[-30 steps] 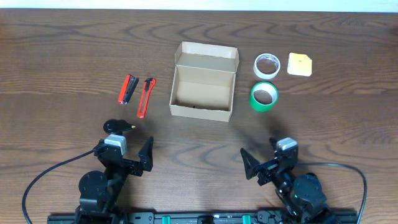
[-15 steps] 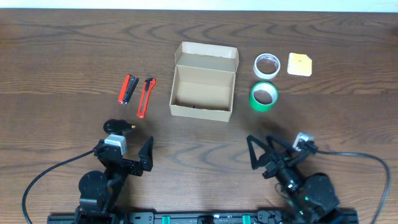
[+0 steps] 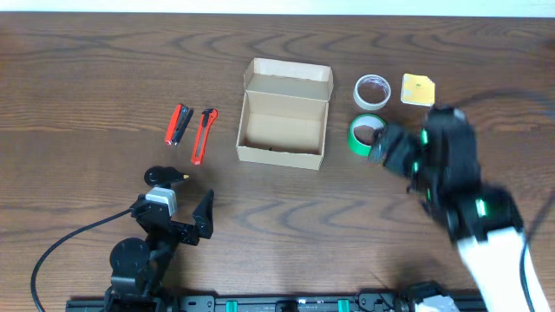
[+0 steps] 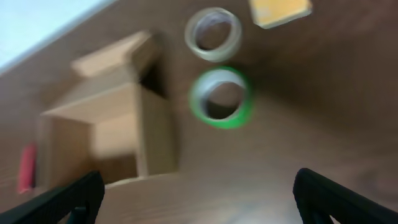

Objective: Pack container
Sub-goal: 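Reach the right gripper to the green tape roll and grasp it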

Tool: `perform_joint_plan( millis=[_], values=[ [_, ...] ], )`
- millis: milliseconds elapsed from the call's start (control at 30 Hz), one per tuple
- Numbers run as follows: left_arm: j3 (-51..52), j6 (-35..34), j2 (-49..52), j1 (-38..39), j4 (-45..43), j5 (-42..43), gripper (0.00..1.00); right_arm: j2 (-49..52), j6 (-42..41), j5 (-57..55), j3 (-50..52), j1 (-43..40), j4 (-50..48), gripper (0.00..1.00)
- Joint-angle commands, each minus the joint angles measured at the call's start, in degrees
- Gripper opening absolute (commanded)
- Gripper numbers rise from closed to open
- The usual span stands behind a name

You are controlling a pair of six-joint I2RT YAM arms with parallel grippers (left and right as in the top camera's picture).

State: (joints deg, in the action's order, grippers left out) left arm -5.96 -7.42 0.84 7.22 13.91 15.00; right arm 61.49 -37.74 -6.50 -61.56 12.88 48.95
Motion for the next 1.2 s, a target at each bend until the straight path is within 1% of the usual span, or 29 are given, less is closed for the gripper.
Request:
perform_joint_plan(
  millis=[0,167,267,533,667,700,800,833,900,967,1000,1067,1100,1133,1167],
  values=[
    [1.4,0.8,-0.5,-0.2,0.4,-0.4,0.95,9.8,2.6,-0.2,-5.9,-4.1,2.8,0.99],
    [1.4,0.8,-0.5,-0.2,0.4,-0.4,0.95,24.5,6.8,0.9,-11.3,-7.8,3.9,0.99],
    [1.4,0.8,-0.5,-0.2,0.4,-0.4,0.95,31.1,8.1,1.0,-12.5,-8.7,2.8,0.99],
    [1.4,0.8,-0.5,-0.2,0.4,-0.4,0.96,42.4,12.9,3.8,-12.6,-10.8,-3.2,0.99],
    [1.4,0.8,-0.5,-0.2,0.4,-0.4,0.95,46.5,13.2,4.0,-12.6,-11.4,-4.4,0.99],
    [1.4,0.8,-0.5,-0.2,0.4,-0.4,0.95,47.5,13.3,4.2,-12.6,-11.5,-4.9,0.98],
    [1.4,0.8,-0.5,-0.2,0.4,-0.4,0.95,49.5,14.6,6.0,-12.6,-11.8,-6.3,0.88],
    [1.4,0.8,-0.5,-0.2,0.4,-0.4,0.95,50.2,14.7,6.1,-12.6,-11.7,-6.6,0.82],
    [1.4,0.8,-0.5,-0.2,0.4,-0.4,0.95,51.0,14.7,6.1,-12.6,-11.7,-7.0,0.64],
    [1.4,0.8,-0.5,-0.2,0.4,-0.4,0.95,51.2,14.7,6.1,-12.6,-11.7,-7.0,0.36],
    [1.4,0.8,-0.5,-0.2,0.4,-0.4,0.95,51.2,14.6,6.1,-12.6,-11.7,-7.0,0.28],
    [1.4,0.8,-0.5,-0.2,0.4,-0.4,0.95,51.1,14.6,6.1,-12.6,-11.7,-7.0,0.15],
    [1.4,0.8,-0.5,-0.2,0.4,-0.4,0.95,51.1,14.6,6.1,-12.6,-11.7,-6.8,0.06],
    [1.4,0.8,-0.5,-0.2,0.4,-0.4,0.95,51.0,14.6,6.1,-12.7,-11.7,-6.7,0.02],
    [1.4,0.8,-0.5,-0.2,0.4,-0.4,0.95,50.8,14.6,6.3,-12.9,-11.7,-6.2,0.01]
  ],
)
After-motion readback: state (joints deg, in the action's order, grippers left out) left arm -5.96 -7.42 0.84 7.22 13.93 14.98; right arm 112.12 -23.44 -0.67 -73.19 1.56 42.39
